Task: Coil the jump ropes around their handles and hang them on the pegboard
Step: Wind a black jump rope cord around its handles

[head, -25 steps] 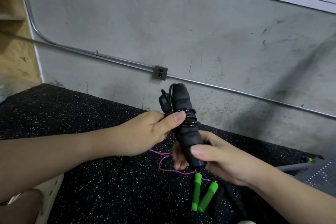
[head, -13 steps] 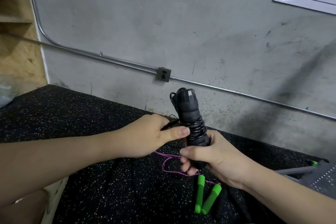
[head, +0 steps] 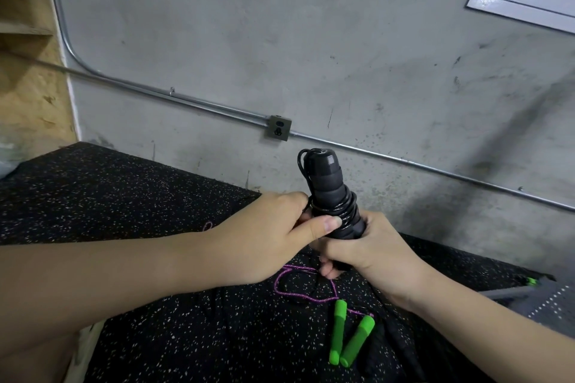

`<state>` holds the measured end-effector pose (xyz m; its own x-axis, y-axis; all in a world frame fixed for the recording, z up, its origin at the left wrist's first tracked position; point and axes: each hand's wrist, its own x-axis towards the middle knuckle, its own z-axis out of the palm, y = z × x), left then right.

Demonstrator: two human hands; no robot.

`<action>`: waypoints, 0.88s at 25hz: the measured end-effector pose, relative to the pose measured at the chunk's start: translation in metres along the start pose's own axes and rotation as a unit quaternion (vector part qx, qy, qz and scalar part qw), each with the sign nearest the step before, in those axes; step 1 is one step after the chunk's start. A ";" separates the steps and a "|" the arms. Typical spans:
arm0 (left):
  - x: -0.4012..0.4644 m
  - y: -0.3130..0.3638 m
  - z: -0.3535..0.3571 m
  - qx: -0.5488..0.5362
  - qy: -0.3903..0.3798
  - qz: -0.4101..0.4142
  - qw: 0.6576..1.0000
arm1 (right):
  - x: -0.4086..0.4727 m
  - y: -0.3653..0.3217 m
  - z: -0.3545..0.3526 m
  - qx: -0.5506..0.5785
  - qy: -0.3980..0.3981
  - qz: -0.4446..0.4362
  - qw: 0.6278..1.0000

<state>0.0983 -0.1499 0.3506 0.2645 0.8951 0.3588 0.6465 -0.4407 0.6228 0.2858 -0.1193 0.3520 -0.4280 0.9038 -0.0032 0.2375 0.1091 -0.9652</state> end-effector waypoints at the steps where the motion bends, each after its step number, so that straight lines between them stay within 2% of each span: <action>1: 0.000 0.001 0.002 -0.007 0.009 -0.003 1.000 | 0.000 -0.002 0.003 -0.003 0.007 -0.005 1.000; 5: 0.000 0.004 0.006 -0.057 0.030 -0.008 0.998 | 0.003 -0.003 0.014 -0.078 0.065 -0.058 0.993; 7: 0.002 0.000 0.001 -0.083 0.014 0.017 0.996 | 0.003 -0.005 0.012 -0.091 0.050 -0.078 0.991; 8: 0.004 -0.001 -0.001 -0.101 -0.001 0.035 0.994 | 0.003 -0.008 0.008 -0.072 0.010 -0.072 0.995; 10: 0.003 -0.001 -0.006 -0.182 -0.057 0.047 0.981 | 0.000 -0.012 -0.002 0.046 -0.140 -0.008 0.989; 12: 0.001 0.002 -0.010 -0.237 -0.109 0.050 0.964 | -0.005 -0.013 -0.008 0.195 -0.293 0.079 0.933; 13: 0.001 0.002 -0.010 -0.225 -0.106 0.055 0.967 | -0.006 -0.013 -0.010 0.229 -0.326 0.098 0.912; 14: 0.003 -0.001 -0.010 -0.194 -0.088 0.063 0.975 | -0.006 -0.013 -0.011 0.237 -0.331 0.102 0.908; 16: 0.010 -0.013 -0.009 -0.102 -0.050 0.041 0.993 | -0.005 -0.012 -0.007 0.200 -0.270 0.084 0.938; 19: 0.016 -0.026 -0.010 0.022 -0.045 -0.059 0.997 | -0.003 -0.009 -0.002 0.085 -0.137 0.016 0.987; 22: 0.015 -0.027 -0.007 0.047 -0.028 -0.065 0.996 | -0.001 -0.007 -0.002 0.004 -0.060 -0.028 0.998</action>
<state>0.0796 -0.1246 0.3438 0.2129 0.9475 0.2387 0.7412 -0.3158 0.5924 0.2863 -0.1199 0.3590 -0.5426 0.8397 0.0196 0.2043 0.1546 -0.9666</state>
